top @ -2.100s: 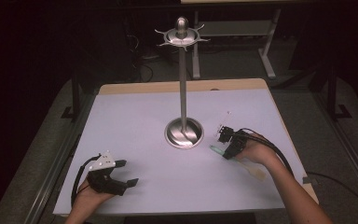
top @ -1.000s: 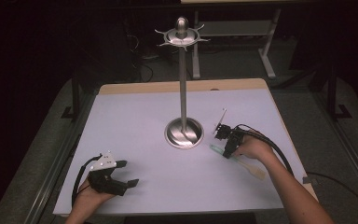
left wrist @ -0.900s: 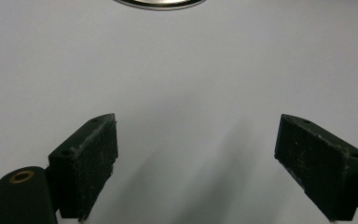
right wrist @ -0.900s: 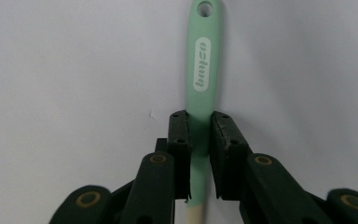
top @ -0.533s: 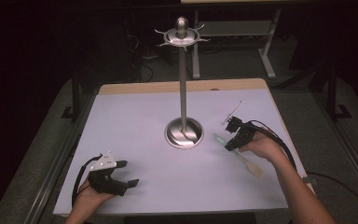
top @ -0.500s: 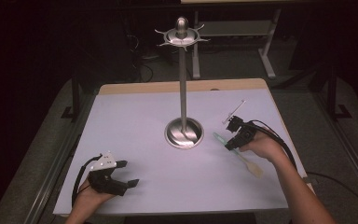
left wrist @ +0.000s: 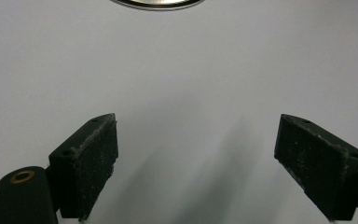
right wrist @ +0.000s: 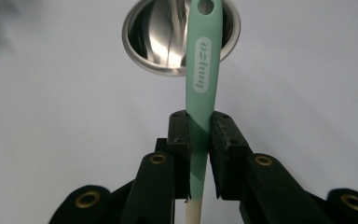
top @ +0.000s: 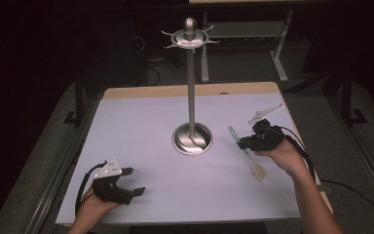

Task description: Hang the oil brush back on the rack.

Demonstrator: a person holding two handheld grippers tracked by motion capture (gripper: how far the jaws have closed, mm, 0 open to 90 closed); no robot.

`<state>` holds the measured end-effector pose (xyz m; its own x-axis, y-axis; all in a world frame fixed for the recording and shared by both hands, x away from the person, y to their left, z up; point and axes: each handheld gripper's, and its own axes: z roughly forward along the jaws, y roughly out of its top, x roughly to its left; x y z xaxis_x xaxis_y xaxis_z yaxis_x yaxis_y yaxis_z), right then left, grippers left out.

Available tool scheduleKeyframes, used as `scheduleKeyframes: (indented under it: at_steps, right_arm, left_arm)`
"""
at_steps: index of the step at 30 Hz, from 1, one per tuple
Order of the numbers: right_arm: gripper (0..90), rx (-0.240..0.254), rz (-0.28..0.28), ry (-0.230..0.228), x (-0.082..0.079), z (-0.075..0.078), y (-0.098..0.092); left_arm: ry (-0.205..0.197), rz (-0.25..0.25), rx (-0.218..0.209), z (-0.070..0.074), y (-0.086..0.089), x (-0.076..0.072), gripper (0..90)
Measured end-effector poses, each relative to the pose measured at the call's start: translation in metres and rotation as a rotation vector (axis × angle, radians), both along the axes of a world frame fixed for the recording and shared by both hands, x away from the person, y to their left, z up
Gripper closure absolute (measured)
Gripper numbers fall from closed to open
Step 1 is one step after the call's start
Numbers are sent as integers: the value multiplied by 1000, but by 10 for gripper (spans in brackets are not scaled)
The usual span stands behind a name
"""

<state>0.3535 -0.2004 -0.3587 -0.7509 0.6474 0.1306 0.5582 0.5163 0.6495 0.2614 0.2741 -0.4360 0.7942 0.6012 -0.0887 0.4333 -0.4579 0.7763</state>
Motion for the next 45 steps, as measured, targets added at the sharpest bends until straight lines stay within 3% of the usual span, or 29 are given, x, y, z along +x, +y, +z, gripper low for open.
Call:
scheduleKeyframes:
  at_steps: [10, 14, 24, 38, 45]
  right_arm:
    - [787, 142, -51, -96, -12, 12, -19]
    - [787, 213, -42, -128, -12, 13, -25]
    - [786, 337, -49, -195, -13, 28, -29]
    - [785, 344, -19, -262, -10, 60, -19]
    - [786, 377, -8, -295, -9, 76, -14]
  left_arm:
    - [3, 5, -7, 1, 0, -2, 131]
    - [4, 7, -15, 1, 1, -1, 131]
    - [-7, 0, -17, 2, 1, 0, 131]
    - [-11, 1, -15, 3, 2, -1, 131]
    - [-11, -3, -13, 3, 1, 0, 131]
